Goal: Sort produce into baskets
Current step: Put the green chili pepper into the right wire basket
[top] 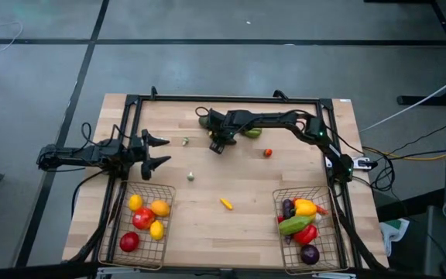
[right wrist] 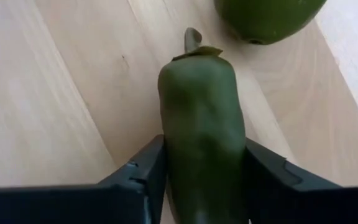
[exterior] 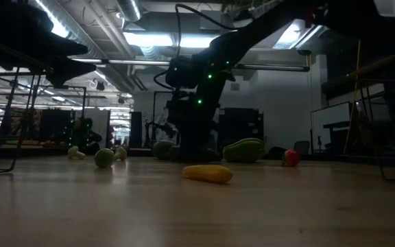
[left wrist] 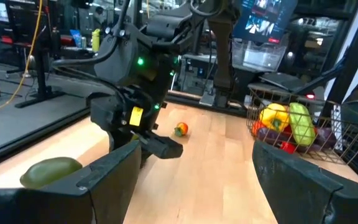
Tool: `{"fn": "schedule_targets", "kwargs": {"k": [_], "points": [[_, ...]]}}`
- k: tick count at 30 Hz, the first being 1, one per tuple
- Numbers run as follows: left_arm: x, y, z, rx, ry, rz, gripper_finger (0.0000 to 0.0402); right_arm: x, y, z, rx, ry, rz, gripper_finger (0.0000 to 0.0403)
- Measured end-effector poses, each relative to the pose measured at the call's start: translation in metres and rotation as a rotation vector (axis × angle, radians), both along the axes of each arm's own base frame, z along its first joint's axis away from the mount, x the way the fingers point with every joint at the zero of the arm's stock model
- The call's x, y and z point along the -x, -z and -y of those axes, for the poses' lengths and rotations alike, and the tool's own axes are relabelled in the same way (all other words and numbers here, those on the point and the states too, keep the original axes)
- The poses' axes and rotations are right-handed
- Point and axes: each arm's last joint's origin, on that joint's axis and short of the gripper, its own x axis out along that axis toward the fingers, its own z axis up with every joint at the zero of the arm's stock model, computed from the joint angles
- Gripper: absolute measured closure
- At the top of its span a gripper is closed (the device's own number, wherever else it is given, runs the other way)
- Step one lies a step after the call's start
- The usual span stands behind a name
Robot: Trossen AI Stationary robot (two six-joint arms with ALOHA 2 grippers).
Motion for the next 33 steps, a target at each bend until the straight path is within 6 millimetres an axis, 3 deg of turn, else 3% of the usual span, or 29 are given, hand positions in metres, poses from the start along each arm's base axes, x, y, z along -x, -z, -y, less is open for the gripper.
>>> {"fn": "schedule_targets", "kwargs": {"k": [5, 11, 17, 22, 28, 33], "points": [[0.000, -0.001, 0.000, 0.001, 0.000, 0.008, 0.0096, 0.004, -0.018, -0.003, -0.056, -0.023, -0.004, 0.0273], [0.001, -0.015, 0.000, -0.007, -0.001, 0.150, 0.0096, 0.007, -0.069, -0.026, -0.078, -0.073, -0.037, 0.0259], [0.003, -0.028, 0.000, -0.015, -0.004, 0.287, 0.0096, 0.009, -0.133, -0.079, -0.078, -0.189, -0.026, 0.0258], [0.002, -0.035, 0.000, -0.014, -0.005, 0.356, 0.0096, 0.019, -0.186, -0.138, -0.077, -0.325, 0.007, 0.0256], [-0.009, -0.042, 0.000, -0.016, -0.004, 0.315, 0.0096, 0.049, -0.213, -0.201, -0.091, -0.438, 0.021, 0.0256], [-0.025, -0.064, 0.000, -0.028, -0.015, 0.256, 0.0096, 0.076, -0.218, -0.244, -0.063, -0.462, -0.075, 0.0256]]}}
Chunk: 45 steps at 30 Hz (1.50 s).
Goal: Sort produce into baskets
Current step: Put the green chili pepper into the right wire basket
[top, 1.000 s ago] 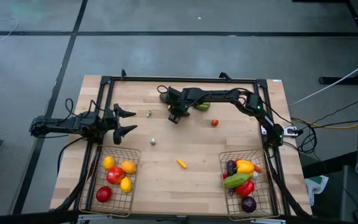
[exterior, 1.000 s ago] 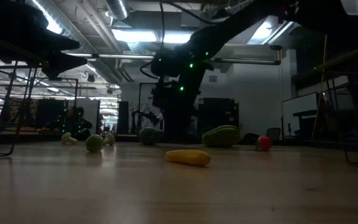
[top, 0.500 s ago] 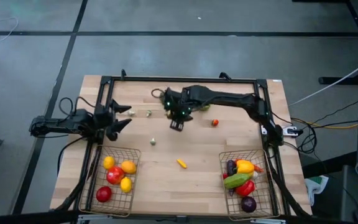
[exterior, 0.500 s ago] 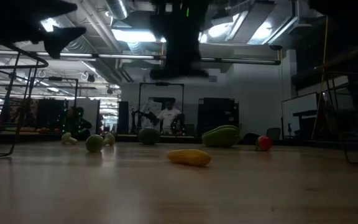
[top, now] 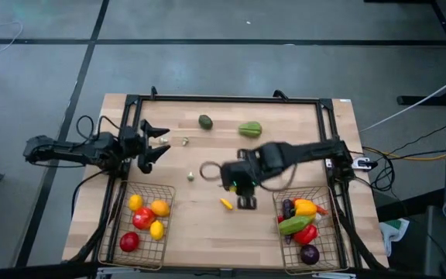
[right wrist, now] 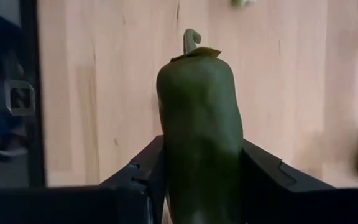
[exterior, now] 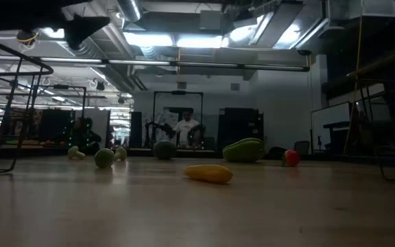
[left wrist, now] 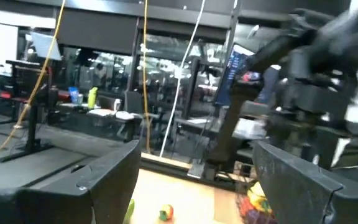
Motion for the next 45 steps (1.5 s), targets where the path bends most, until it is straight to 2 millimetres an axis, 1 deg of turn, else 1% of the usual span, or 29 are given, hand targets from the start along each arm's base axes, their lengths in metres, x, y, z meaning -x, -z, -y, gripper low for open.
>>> {"fn": "schedule_targets", "kwargs": {"k": [3, 5, 8, 11, 18, 21, 23, 25, 27, 30, 35, 40, 45], "points": [[-0.013, -0.014, 0.000, 0.000, -0.018, -0.038, 0.0096, 0.015, 0.003, -0.022, 0.087, -0.004, -0.058, 0.0256], [-0.024, -0.023, 0.000, -0.001, -0.020, -0.061, 0.0096, 0.020, 0.006, -0.037, 0.104, -0.027, -0.046, 0.0256], [-0.042, -0.031, 0.001, -0.003, -0.020, -0.110, 0.0096, 0.033, 0.009, -0.061, 0.111, -0.085, -0.063, 0.0256], [-0.060, -0.036, 0.001, 0.006, -0.018, -0.150, 0.0096, 0.044, 0.018, -0.082, 0.125, -0.111, -0.089, 0.0256], [-0.096, -0.038, 0.002, 0.033, -0.015, -0.232, 0.0096, 0.073, 0.048, -0.126, 0.173, -0.163, -0.185, 0.0255], [-0.108, -0.034, 0.003, 0.044, -0.014, -0.266, 0.0096, 0.086, 0.059, -0.140, 0.202, -0.202, -0.218, 0.0255], [-0.113, -0.031, 0.003, 0.076, -0.011, -0.276, 0.0096, 0.095, 0.066, -0.146, 0.223, -0.224, -0.242, 0.0255], [-0.118, -0.029, 0.003, 0.105, -0.009, -0.285, 0.0096, 0.106, 0.068, -0.146, 0.232, -0.208, -0.252, 0.0255], [-0.121, -0.025, 0.003, 0.122, -0.008, -0.297, 0.0096, 0.119, 0.067, -0.142, 0.243, -0.181, -0.260, 0.0255], [-0.122, -0.023, 0.003, 0.132, -0.009, -0.305, 0.0096, 0.137, 0.067, -0.133, 0.264, -0.131, -0.260, 0.0255], [-0.123, -0.022, 0.002, 0.132, -0.013, -0.307, 0.0095, 0.163, 0.072, -0.111, 0.310, -0.036, -0.264, 0.0255], [-0.123, -0.023, -0.007, 0.134, -0.070, -0.293, 0.0095, 0.175, 0.091, -0.098, 0.347, 0.046, -0.325, 0.0255], [-0.122, -0.024, -0.027, 0.136, -0.150, -0.275, 0.0095, 0.178, 0.103, -0.096, 0.360, 0.063, -0.364, 0.0255]]}}
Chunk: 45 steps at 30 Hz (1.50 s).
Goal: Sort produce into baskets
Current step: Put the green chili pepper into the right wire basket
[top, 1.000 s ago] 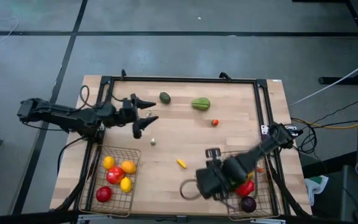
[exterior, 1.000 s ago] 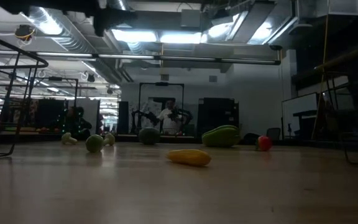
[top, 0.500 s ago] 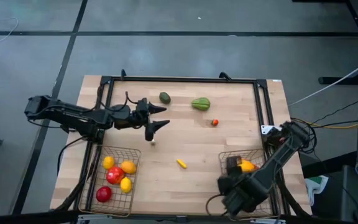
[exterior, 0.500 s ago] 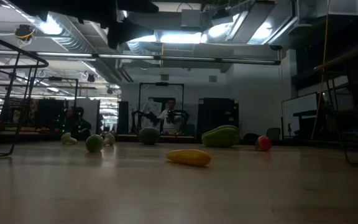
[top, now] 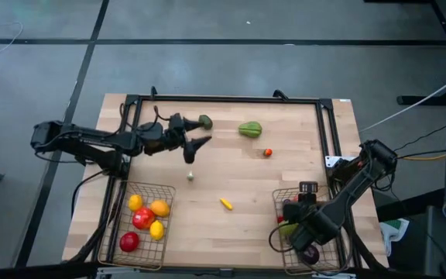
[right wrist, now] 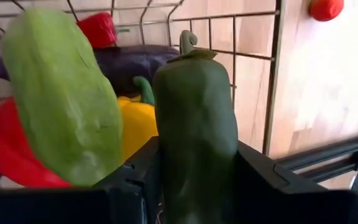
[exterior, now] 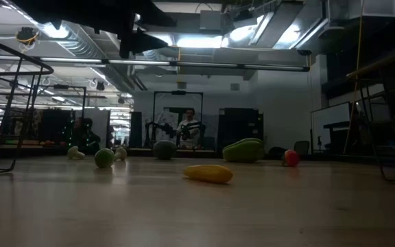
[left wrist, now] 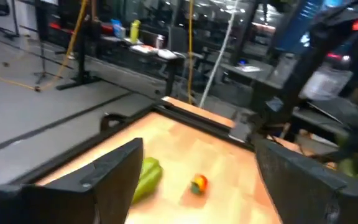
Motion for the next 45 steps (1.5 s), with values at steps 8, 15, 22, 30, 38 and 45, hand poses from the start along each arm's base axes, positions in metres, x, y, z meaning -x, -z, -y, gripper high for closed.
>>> {"fn": "schedule_targets", "kwargs": {"k": [8, 15, 22, 30, 38, 45], "points": [[-0.004, 0.007, -0.038, -0.060, -0.140, -0.080, 0.0095, 0.003, 0.007, 0.003, 0.028, 0.000, -0.026, 0.0255], [-0.028, 0.005, -0.068, -0.092, -0.152, -0.217, 0.0095, 0.002, 0.007, 0.004, 0.053, -0.009, -0.010, 0.0255], [-0.041, 0.001, -0.092, -0.148, -0.065, -0.505, 0.0095, 0.002, 0.007, 0.004, 0.073, -0.017, 0.010, 0.0255], [-0.034, 0.009, -0.105, -0.249, 0.013, -0.724, 0.0095, 0.001, 0.007, 0.004, 0.075, -0.009, 0.014, 0.0253], [-0.029, 0.018, -0.114, -0.285, 0.038, -0.824, 0.0096, 0.001, 0.007, 0.004, 0.075, -0.019, 0.010, 0.0165], [-0.033, 0.031, -0.122, -0.324, 0.089, -0.877, 0.0096, 0.001, 0.007, 0.004, 0.075, -0.020, 0.010, 0.0092]]}}
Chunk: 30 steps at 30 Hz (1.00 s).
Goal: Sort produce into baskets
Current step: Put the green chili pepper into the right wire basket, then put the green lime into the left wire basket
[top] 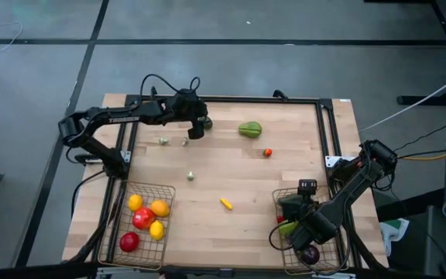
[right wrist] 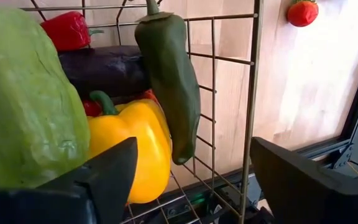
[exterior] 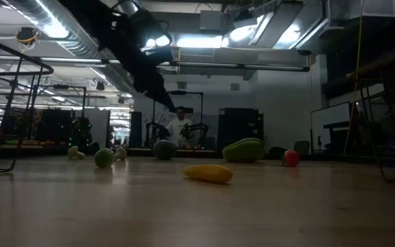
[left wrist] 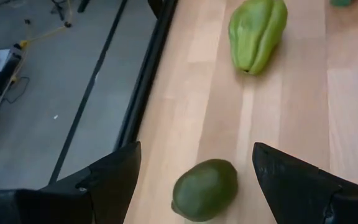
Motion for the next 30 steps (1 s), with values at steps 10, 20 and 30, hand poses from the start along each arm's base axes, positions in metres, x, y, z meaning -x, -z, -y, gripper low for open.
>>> {"fn": "schedule_targets", "kwargs": {"k": [10, 20, 30], "points": [[-0.013, 0.040, -0.006, 0.066, 0.029, -0.121, 0.0096, -0.001, 0.000, -0.001, -0.011, 0.000, 0.011, 0.0066], [-0.014, 0.064, -0.018, 0.104, -0.026, -0.172, 0.0096, -0.004, 0.002, -0.004, -0.045, 0.000, 0.044, 0.0065], [-0.011, 0.063, -0.030, 0.110, -0.094, -0.120, 0.0096, -0.006, 0.002, -0.006, -0.069, 0.000, 0.066, 0.0065]]}}
